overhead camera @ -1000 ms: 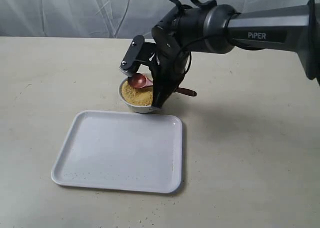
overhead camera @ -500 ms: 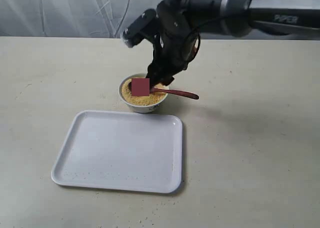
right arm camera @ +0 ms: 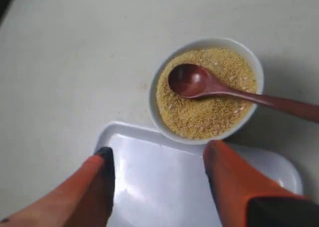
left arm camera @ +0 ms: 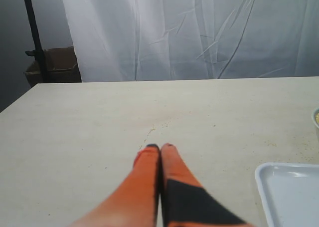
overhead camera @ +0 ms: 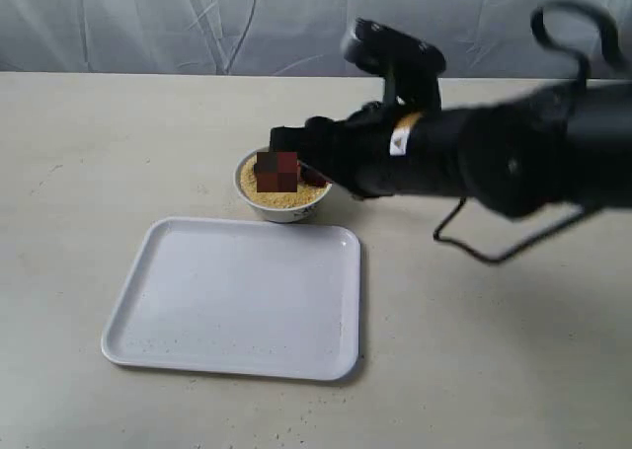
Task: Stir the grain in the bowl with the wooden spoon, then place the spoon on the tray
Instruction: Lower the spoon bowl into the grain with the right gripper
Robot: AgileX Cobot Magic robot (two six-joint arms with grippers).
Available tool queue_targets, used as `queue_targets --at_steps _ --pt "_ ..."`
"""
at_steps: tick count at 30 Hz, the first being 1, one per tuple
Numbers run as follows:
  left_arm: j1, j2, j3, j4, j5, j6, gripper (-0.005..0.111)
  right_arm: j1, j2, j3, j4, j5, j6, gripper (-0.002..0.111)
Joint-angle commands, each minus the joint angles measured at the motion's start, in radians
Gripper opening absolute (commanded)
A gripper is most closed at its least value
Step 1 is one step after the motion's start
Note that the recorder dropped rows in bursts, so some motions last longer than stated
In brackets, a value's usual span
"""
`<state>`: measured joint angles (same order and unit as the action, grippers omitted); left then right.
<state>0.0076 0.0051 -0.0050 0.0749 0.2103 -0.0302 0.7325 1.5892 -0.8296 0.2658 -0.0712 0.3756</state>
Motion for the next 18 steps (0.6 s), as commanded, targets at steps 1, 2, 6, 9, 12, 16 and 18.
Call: queue_targets --at_steps 1,2,6,9,12,16,18 --pt "0.001 -0.005 0.005 -0.003 -0.003 -0.003 0.000 0.072 0.008 0.203 0.216 -0.439 0.099 0.054" --pt "0.001 -0.005 0.005 -0.003 -0.003 -0.003 0.000 0.083 0.022 0.219 0.208 -0.474 0.148 0.054" --pt "0.001 -0.005 0.005 -0.003 -0.003 -0.003 0.000 0.081 0.107 0.204 0.257 -0.481 0.362 0.054" --pt "0.001 -0.005 0.005 -0.003 -0.005 -0.003 0.000 0.081 0.183 0.187 0.320 -0.540 0.421 0.054" --pt "0.001 -0.005 0.005 -0.003 -0.005 -0.003 0.000 0.081 0.249 0.158 0.376 -0.572 0.424 0.054" --pt "0.001 -0.005 0.005 -0.003 -0.005 -0.003 0.000 0.070 0.327 0.112 0.373 -0.622 0.448 0.054" --pt "0.001 -0.005 0.005 -0.003 -0.005 -0.003 0.000 0.060 0.353 0.083 0.373 -0.620 0.450 0.054"
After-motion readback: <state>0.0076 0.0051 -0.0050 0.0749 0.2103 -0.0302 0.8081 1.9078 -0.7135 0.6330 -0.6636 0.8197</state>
